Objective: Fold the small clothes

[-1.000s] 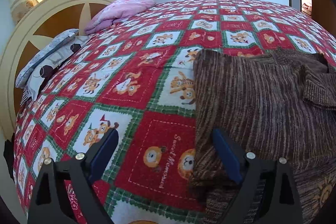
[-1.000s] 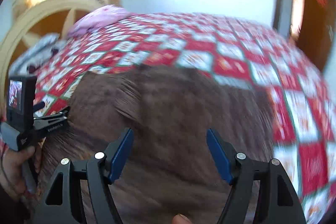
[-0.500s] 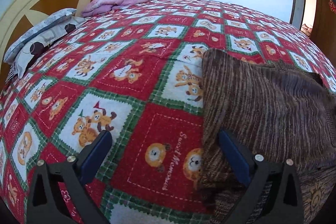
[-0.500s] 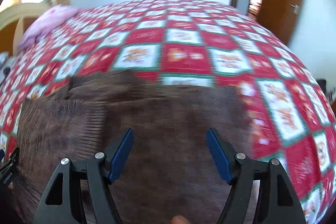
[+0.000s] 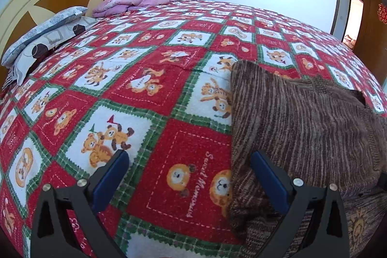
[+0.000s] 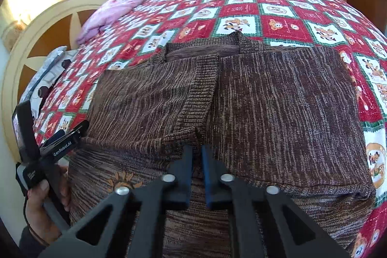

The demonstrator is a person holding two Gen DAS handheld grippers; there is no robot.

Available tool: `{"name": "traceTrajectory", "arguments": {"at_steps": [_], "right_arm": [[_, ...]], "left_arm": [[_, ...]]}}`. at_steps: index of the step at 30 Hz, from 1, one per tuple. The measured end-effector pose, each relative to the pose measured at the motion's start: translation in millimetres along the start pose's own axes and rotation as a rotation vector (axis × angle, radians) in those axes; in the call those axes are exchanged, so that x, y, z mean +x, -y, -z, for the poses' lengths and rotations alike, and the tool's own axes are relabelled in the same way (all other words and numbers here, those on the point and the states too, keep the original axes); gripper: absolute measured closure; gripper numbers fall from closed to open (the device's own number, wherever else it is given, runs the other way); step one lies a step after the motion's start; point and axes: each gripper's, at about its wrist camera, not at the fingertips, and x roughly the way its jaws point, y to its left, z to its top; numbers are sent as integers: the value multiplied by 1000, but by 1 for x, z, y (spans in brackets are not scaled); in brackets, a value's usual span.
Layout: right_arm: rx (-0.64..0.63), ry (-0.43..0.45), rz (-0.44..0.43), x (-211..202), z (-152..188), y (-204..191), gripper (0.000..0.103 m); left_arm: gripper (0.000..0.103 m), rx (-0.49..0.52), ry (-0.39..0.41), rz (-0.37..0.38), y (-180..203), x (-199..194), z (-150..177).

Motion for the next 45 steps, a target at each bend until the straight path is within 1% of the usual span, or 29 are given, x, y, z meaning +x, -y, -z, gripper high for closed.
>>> {"name": "traceTrajectory", "arguments": {"at_steps": [1, 5, 7, 8, 9, 10, 12, 14, 17, 20, 24, 27, 30, 32, 36, 38, 39, 41, 43, 45], "right_arm": [[-11, -1, 16, -1, 2, 1, 103], [-55, 13, 39, -6, 9, 6, 103], [-72, 60, 66, -16, 6, 0, 103], [-78, 87, 63, -21, 3, -4, 102], [-92, 116, 54, -25, -2, -10, 99], [-109, 131, 42, -27, -7, -17, 87], [-138, 138, 26, -24, -17, -29, 71], [-164, 98, 43, -10, -24, -37, 71], [-159, -9, 95, 19, -18, -34, 71], [-217, 20, 147, 15, 0, -34, 71], [-201, 10, 132, 12, 7, -29, 71], [-201, 11, 136, 14, 7, -29, 71], [-228, 32, 152, 13, 11, -31, 71], [-248, 48, 158, 12, 15, -32, 71], [-237, 52, 139, 10, 16, -29, 71], [-221, 52, 102, 5, 12, -26, 71], [-188, 51, 63, 1, 8, -20, 71], [-120, 66, 14, -5, -3, -10, 69], [-83, 92, 23, -7, -19, -2, 69], [-52, 95, 31, -1, -37, 6, 69]], "left_arm": [[0, -1, 3, 7, 0, -1, 0], [0, 1, 3, 13, -1, 0, 0], [0, 7, 2, 10, 0, 0, 0], [0, 6, 2, 11, 0, 1, 0], [0, 5, 2, 12, -1, 1, 0], [0, 5, 2, 11, 0, 0, 0], [0, 7, 2, 9, 0, 1, 0], [0, 8, 1, 8, 0, 0, 0], [0, 12, 0, 2, 1, 0, 0], [0, 16, 1, -1, 2, -1, 1], [0, 27, 6, 1, 3, -1, 1], [0, 35, 3, 6, 5, -2, 1], [0, 58, 1, 28, 8, -6, 5], [0, 62, 3, 27, 8, -8, 7], [0, 67, 0, 25, 10, -9, 9], [0, 77, 0, 33, 10, -11, 11], [0, 78, 3, 37, 10, -12, 12], [0, 77, 3, 42, 9, -12, 12], [0, 81, 0, 43, 10, -10, 12], [0, 83, 5, 44, 11, -11, 12]]}}
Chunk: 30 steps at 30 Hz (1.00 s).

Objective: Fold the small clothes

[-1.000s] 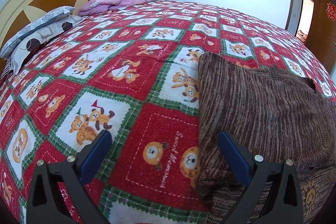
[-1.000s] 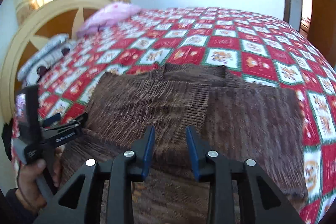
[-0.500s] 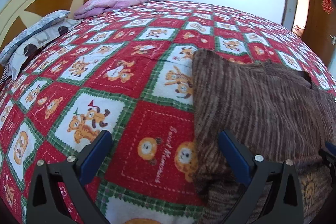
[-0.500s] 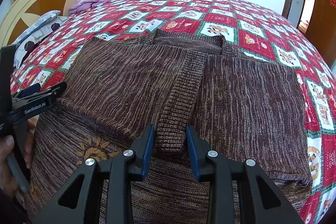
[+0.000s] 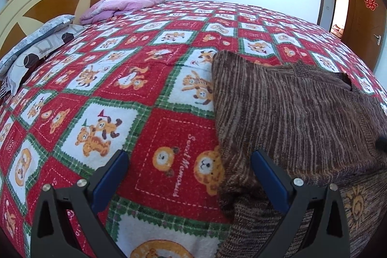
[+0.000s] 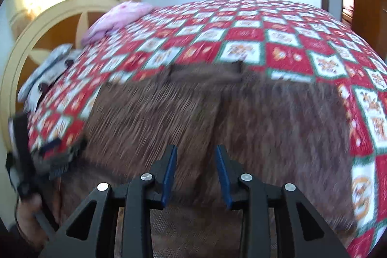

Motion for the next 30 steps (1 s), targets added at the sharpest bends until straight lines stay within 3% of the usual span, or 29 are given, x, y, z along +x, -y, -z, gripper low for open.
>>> {"name": "traceTrajectory", "arguments": {"at_steps": [5, 8, 10, 16, 20, 24, 26, 28, 30], "right_arm": [[37, -101, -28, 42, -19, 1, 72], [-91, -62, 99, 50, -10, -15, 79], [-77, -51, 113, 48, -9, -14, 79], [-46, 2, 73, 0, 10, 10, 76], [-30, -30, 112, -35, 39, 54, 76], [-109, -56, 157, -43, 65, 75, 77], [-104, -40, 227, -51, 70, 84, 77], [-46, -38, 212, -54, 73, 97, 77], [-28, -16, 229, -58, 77, 101, 77]], "left_arm": [[0, -13, 2, 13, -2, 0, 0], [0, -13, 4, 12, -2, 0, 0], [0, -13, 4, 13, -2, 1, 0], [0, -23, -4, 23, -5, -3, 0], [0, -54, 6, 101, -12, -24, 9], [0, -53, 46, 172, -12, -49, 23], [0, 8, 45, 135, -3, -50, 29], [0, 94, -8, 38, 8, -40, 31], [0, 78, -48, 31, 4, -31, 31]]}}
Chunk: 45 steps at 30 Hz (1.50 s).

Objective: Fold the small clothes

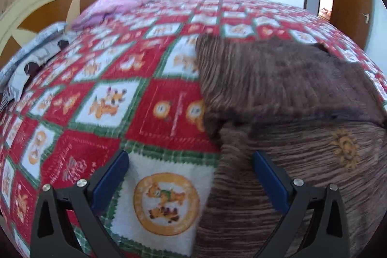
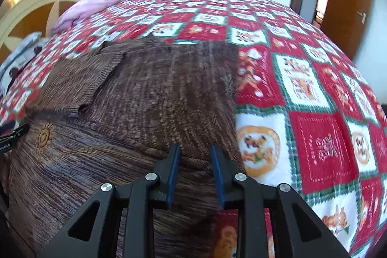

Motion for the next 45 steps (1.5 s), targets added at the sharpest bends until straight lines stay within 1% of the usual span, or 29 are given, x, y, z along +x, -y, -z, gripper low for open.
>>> {"name": "traceTrajectory", "arguments": {"at_steps": [1, 2, 4, 6, 8, 11, 15, 18, 22, 25, 28, 41, 45], "right_arm": [[1, 2, 5, -2, 2, 1, 77], [5, 0, 8, -4, 4, 3, 77], [25, -8, -6, -10, 8, 8, 78], [34, -22, -12, -16, 13, 12, 78], [29, -25, -16, -25, 17, 11, 77], [17, -24, -7, -33, 21, 6, 76], [21, -51, -16, -36, 31, 2, 76], [27, -64, -17, -39, 38, 0, 75], [55, -77, -21, -46, 48, 1, 68], [42, -92, -21, -52, 55, -3, 61], [32, -96, -15, -59, 64, -9, 56], [40, -105, -3, -83, 95, -17, 53], [46, -103, 1, -92, 106, -17, 52]], "left_arm": [[0, -52, -12, 7, -9, 2, -3], [0, -81, -15, -2, -15, 2, -3], [0, -119, -10, 15, -24, 1, -3], [0, -79, -8, -31, -20, -5, 4], [0, -48, -11, -44, -17, -13, 13], [0, -46, -7, -5, -19, -29, 30], [0, -12, 9, -10, -19, -42, 47], [0, -17, 6, -4, -18, -45, 49], [0, -11, 11, -1, -15, -48, 53], [0, -14, 10, 8, -15, -51, 57], [0, -11, 7, 21, -15, -54, 60], [0, 25, 14, 63, -15, -69, 79], [0, 33, 0, 80, -13, -76, 85]]}}
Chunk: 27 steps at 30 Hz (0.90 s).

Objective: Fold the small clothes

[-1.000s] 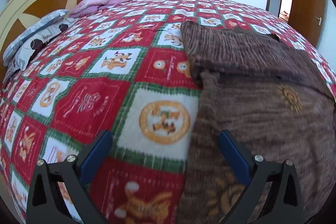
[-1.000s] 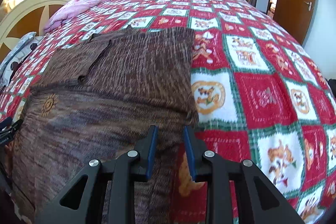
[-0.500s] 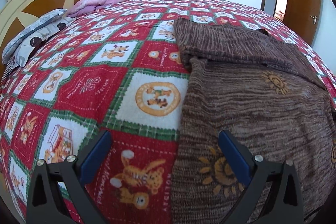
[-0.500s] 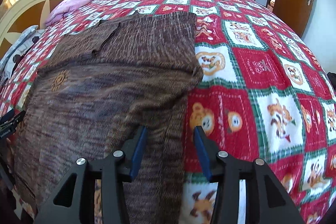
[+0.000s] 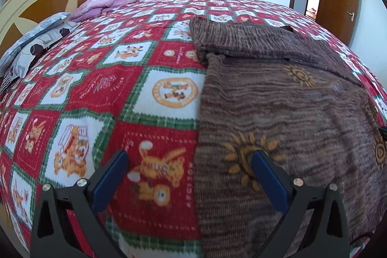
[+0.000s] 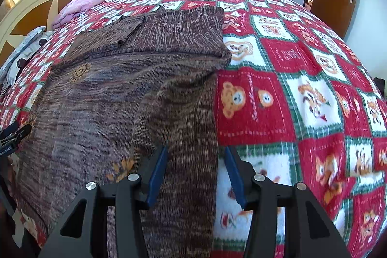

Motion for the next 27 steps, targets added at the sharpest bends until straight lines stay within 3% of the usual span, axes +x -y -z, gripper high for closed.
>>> {"name": "traceTrajectory", "arguments": {"at_steps": [20, 27], "right_arm": [[-31, -32, -17, -30, 54, -2, 49], [-34, -20, -26, -39, 60, -3, 49]], "left_arm": [[0, 49, -36, 111, 15, -51, 49], [26, -27, -70, 150, -3, -60, 65]]}}
